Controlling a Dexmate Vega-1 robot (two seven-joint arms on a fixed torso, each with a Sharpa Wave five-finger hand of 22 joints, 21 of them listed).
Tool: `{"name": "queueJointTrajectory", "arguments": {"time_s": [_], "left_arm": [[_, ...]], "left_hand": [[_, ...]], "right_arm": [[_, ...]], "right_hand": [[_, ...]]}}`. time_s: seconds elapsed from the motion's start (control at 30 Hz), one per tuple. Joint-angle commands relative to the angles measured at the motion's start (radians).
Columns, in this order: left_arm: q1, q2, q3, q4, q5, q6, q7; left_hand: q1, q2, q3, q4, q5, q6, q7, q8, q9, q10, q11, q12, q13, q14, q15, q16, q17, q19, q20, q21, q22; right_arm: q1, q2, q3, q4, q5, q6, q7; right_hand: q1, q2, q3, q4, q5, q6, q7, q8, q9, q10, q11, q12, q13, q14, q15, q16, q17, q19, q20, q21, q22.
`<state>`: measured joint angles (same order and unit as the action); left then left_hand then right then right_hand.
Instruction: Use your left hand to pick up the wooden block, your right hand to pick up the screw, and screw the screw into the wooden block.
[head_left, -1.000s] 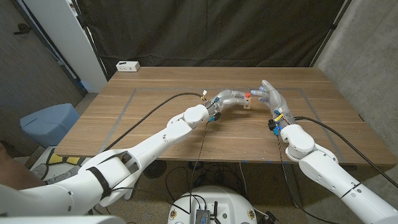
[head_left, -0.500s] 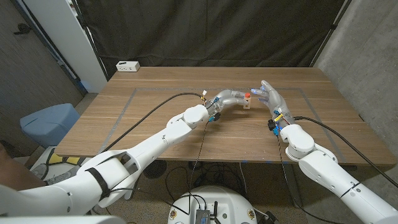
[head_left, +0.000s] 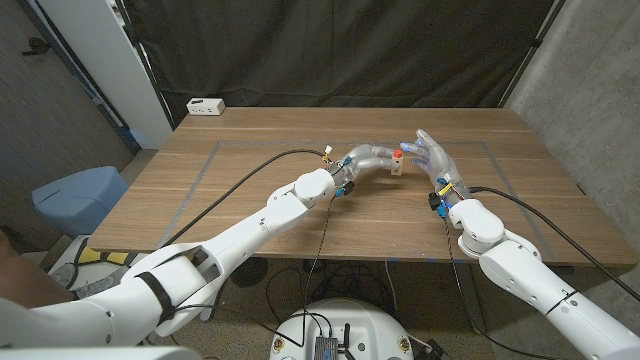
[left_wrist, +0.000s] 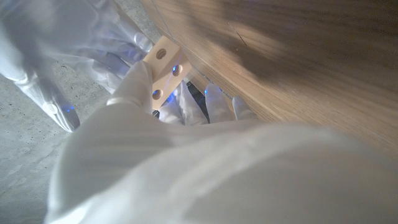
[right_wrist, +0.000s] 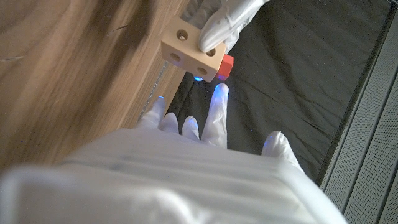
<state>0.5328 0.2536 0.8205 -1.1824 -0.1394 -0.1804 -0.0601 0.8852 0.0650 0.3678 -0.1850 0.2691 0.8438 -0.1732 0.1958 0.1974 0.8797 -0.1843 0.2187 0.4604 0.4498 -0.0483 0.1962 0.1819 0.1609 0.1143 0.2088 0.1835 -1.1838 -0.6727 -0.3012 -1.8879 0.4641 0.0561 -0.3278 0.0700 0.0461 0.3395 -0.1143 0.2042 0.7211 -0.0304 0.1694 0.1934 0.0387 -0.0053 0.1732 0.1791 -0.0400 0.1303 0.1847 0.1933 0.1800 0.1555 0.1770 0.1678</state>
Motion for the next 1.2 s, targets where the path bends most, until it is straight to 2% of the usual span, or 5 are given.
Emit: {"name": "queueJointTrajectory", "arguments": {"time_s": [0.03, 0.37, 0.67, 1.2], "left_arm": [[0.007, 0.005, -0.002, -0.013, 0.001, 0.006, 0.004], [0.004, 0.003, -0.001, -0.007, 0.000, 0.003, 0.001], [0.004, 0.002, -0.002, -0.005, -0.001, 0.001, 0.001], [-0.003, -0.004, -0.001, 0.011, -0.005, -0.005, -0.006]], "left_hand": [[-0.008, 0.016, 0.035, 0.028, 0.006, 0.068, 0.041, 0.009, 0.002, 0.020, -0.011, 0.018, 0.036, 0.007, -0.017, 0.002, 0.000, 0.003, -0.005, 0.006, 0.005], [-0.008, 0.017, 0.036, 0.028, 0.006, 0.068, 0.042, 0.009, 0.002, 0.019, -0.011, 0.018, 0.036, 0.007, -0.018, 0.002, 0.000, 0.003, -0.004, 0.006, 0.005], [-0.009, 0.018, 0.036, 0.029, 0.006, 0.067, 0.042, 0.009, 0.002, 0.020, -0.011, 0.018, 0.036, 0.006, -0.016, 0.002, 0.001, 0.003, -0.004, 0.006, 0.005], [-0.010, 0.017, 0.037, 0.029, 0.006, 0.065, 0.041, 0.008, 0.002, 0.021, -0.011, 0.018, 0.036, 0.007, -0.015, 0.002, 0.001, 0.003, -0.005, 0.006, 0.005]], "right_arm": [[0.012, -0.006, -0.013, 0.008, 0.012, -0.008, 0.021], [0.009, -0.005, -0.015, 0.009, 0.010, -0.002, 0.015], [0.012, -0.005, -0.017, 0.008, 0.007, -0.001, 0.013], [0.009, 0.000, -0.016, 0.003, 0.004, -0.013, -0.010]], "right_hand": [[-0.006, 0.000, -0.001, 0.005, 0.002, -0.005, 0.000, 0.004, 0.002, -0.007, -0.003, 0.000, 0.003, -0.008, 0.004, -0.001, 0.003, -0.010, 0.006, -0.002, 0.002], [-0.009, 0.002, -0.001, 0.007, 0.003, 0.024, 0.001, 0.021, 0.001, -0.001, -0.003, 0.008, 0.003, -0.009, 0.003, 0.003, 0.003, -0.011, 0.009, 0.003, 0.002], [-0.007, 0.003, -0.001, 0.007, 0.005, 0.100, 0.016, 0.047, 0.000, 0.037, -0.018, 0.023, 0.002, 0.009, -0.002, 0.014, 0.000, 0.000, 0.007, 0.011, 0.002], [-0.002, 0.005, 0.001, 0.004, 0.006, 0.146, 0.025, 0.057, -0.001, 0.066, -0.019, 0.029, 0.002, 0.030, -0.010, 0.021, -0.001, 0.015, 0.005, 0.016, 0.002]]}}
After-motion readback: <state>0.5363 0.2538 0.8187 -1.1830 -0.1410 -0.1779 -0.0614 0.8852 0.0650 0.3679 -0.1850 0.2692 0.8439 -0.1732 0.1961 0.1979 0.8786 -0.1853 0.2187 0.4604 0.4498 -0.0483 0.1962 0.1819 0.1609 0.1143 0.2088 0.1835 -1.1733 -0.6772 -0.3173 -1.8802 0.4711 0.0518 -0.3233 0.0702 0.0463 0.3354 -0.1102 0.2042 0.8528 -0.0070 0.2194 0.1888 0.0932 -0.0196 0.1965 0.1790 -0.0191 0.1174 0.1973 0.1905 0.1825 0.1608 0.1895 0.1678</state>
